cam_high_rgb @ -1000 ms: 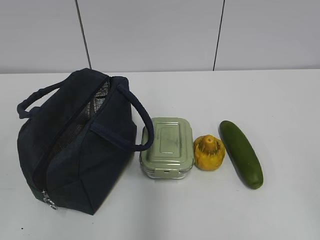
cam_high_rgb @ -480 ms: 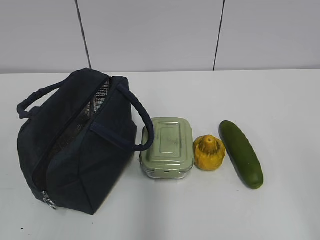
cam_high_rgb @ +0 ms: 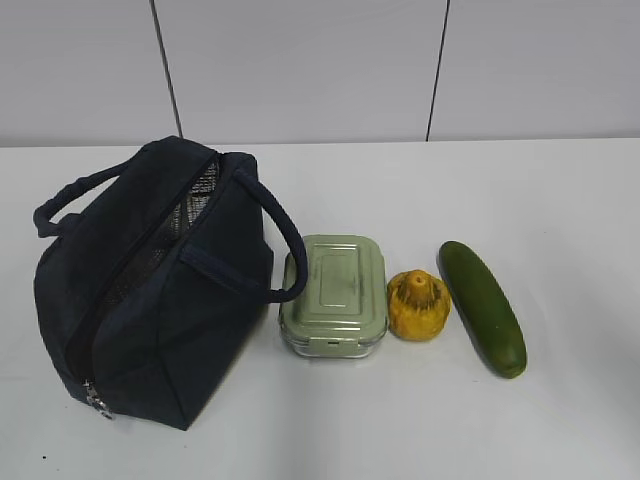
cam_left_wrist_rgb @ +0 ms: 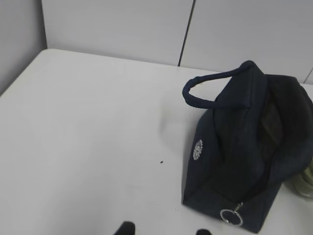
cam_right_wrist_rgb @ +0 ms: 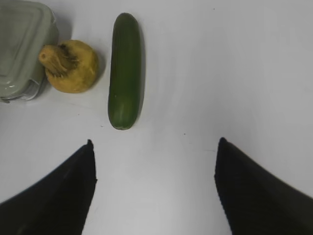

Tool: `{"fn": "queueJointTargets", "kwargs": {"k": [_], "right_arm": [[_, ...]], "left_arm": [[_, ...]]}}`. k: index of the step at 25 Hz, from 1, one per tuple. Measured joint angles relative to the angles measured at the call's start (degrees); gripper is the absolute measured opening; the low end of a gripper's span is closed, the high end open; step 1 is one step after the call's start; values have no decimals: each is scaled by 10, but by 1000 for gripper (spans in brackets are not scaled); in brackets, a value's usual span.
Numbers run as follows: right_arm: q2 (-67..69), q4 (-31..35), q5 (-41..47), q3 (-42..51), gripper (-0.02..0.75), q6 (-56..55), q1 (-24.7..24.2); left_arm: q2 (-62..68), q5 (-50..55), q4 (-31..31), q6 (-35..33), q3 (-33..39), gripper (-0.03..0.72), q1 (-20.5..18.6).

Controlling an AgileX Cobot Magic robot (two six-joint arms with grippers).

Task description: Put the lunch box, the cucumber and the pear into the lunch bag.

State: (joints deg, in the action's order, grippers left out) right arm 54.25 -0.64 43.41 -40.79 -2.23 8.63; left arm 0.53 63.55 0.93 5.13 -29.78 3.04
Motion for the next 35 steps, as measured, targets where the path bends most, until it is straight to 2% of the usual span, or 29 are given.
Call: {"fn": "queueJointTargets", "kwargs": {"k": [7,13,21,28,31,35], "right_arm": [[259,30,-4,-129,584,30,0],[375,67,-4,-186,584,79,-1],[406,92,-13,-200,584,112,-1],[433,123,-19,-216,584,138,-1],[453,125,-14,-247,584,140,-1],[489,125,5,-291,584,141,-1]], "left_arm": [[153,-22,116,-58,-20,295,15],[316,-89,169,-139,-65,330,16],[550,-165,277,-296,-110,333,16],[669,-184,327,-374,-144,333,16],[697,-193,330,-383,-147,310,16],[729,-203,334,-398,-147,191,16]]}}
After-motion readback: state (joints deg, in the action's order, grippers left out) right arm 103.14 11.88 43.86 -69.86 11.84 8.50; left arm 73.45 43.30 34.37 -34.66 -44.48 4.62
